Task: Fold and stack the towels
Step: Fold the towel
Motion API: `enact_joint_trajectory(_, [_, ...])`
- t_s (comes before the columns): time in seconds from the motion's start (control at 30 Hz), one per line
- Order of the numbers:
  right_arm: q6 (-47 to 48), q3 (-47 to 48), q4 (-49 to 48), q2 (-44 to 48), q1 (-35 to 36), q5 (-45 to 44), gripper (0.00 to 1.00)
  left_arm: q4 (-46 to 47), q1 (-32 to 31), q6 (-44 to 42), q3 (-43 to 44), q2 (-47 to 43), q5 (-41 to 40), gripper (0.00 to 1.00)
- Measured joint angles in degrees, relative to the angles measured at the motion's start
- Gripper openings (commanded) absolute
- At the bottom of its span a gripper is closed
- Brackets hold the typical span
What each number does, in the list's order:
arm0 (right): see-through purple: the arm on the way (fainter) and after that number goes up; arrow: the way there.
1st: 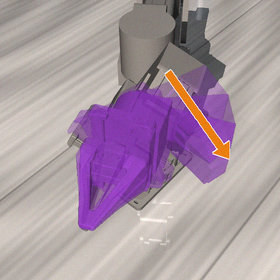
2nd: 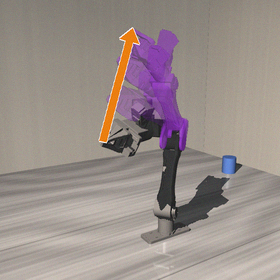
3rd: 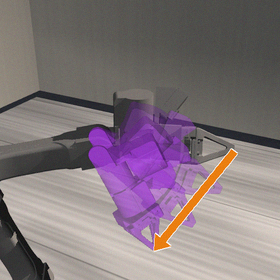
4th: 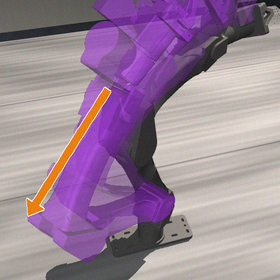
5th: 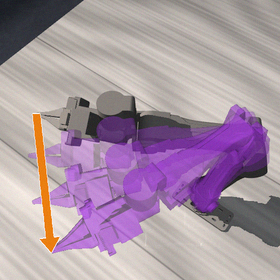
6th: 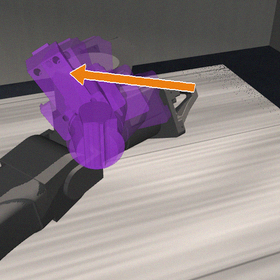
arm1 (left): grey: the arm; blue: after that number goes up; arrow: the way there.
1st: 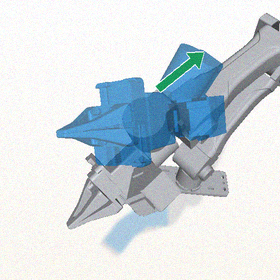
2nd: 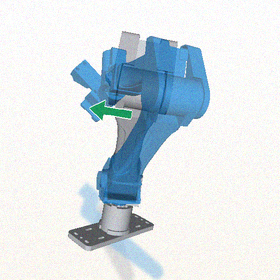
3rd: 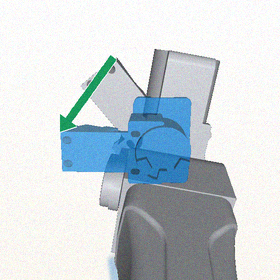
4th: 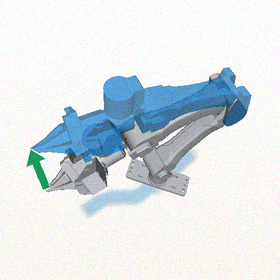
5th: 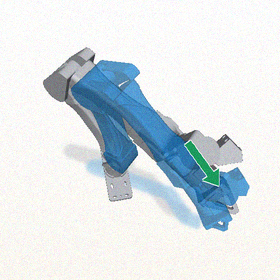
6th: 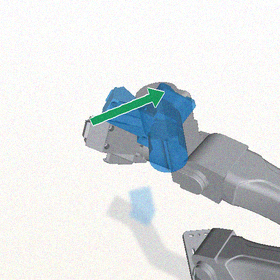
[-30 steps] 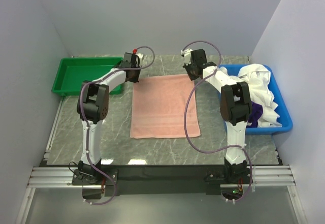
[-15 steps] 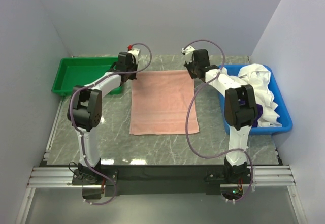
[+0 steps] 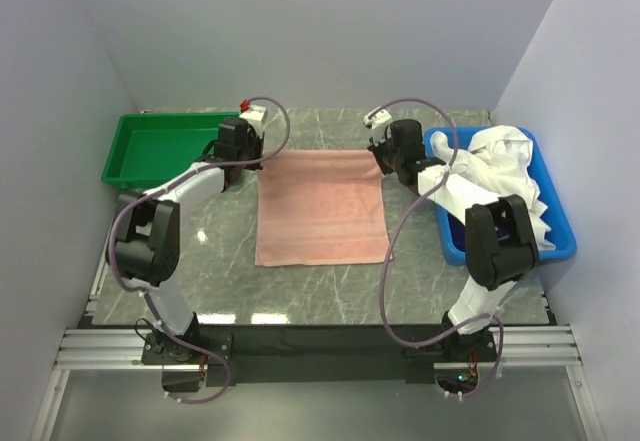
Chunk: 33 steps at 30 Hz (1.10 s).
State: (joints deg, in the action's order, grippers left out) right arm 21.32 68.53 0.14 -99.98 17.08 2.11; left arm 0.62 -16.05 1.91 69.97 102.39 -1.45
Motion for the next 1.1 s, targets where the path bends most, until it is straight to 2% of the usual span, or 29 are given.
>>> enact_joint_trajectory(0.57, [-3.7, -20.4, 0.0, 23.2, 5.9, -3.8, 0.00, -5.0, -3.7, 9.0, -17.5, -22.5, -1.7, 0.01])
enact_joint_trajectory(0.9, [-6.8, -26.7, 5.3, 30.6, 9.7, -7.0, 0.00, -10.6, -7.9, 16.1, -25.1, -31.2, -4.8, 0.01])
enact_joint_trajectory(1.1, [-9.1, -28.4, 7.2, 32.1, 10.8, -7.3, 0.00, -13.7, -9.2, 20.3, -26.7, -32.5, -5.1, 0.01])
